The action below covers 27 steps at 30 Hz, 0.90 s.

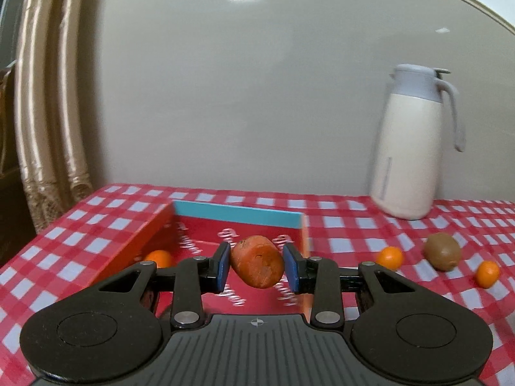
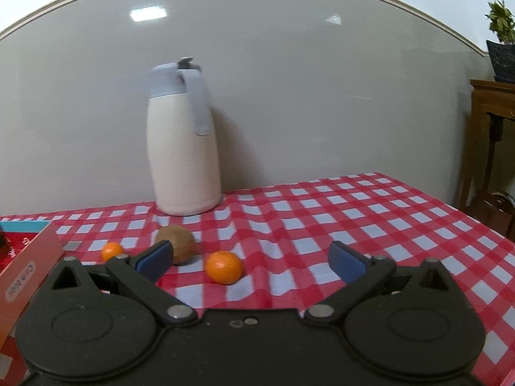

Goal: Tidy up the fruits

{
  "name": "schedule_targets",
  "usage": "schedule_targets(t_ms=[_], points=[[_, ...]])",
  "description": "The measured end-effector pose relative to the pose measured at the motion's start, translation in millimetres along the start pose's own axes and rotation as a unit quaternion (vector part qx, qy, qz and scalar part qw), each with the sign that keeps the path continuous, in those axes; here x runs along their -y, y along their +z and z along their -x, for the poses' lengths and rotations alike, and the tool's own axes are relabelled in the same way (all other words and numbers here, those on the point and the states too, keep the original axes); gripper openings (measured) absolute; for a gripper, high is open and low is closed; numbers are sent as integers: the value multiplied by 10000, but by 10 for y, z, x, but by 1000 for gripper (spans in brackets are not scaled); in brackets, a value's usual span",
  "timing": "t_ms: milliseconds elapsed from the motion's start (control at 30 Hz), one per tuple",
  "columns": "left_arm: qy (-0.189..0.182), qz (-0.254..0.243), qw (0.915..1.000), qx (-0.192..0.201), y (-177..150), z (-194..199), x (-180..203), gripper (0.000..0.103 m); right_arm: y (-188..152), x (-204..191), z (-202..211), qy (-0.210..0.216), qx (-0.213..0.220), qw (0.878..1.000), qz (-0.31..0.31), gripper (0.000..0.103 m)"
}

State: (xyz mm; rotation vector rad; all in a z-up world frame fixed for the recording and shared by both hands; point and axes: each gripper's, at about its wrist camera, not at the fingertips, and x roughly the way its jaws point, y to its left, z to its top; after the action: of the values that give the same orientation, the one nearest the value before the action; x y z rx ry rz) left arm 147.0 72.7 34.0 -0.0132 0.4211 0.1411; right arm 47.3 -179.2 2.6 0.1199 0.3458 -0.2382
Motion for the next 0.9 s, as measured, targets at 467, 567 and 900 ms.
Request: schedule_targets(t_ms=[467,567,900], points=[[246,500,9976,-408,-121,-97,-511,36,-2,-370,5,353,-39,9992,166,103],[282,537,9972,-434,-131,-102,-557,36,-1,-423,8,400,-34,9990,190,103],[289,705,9959,-485,-150,-70,-679,36,-7,-547,2,522,-61,9983,268,103]])
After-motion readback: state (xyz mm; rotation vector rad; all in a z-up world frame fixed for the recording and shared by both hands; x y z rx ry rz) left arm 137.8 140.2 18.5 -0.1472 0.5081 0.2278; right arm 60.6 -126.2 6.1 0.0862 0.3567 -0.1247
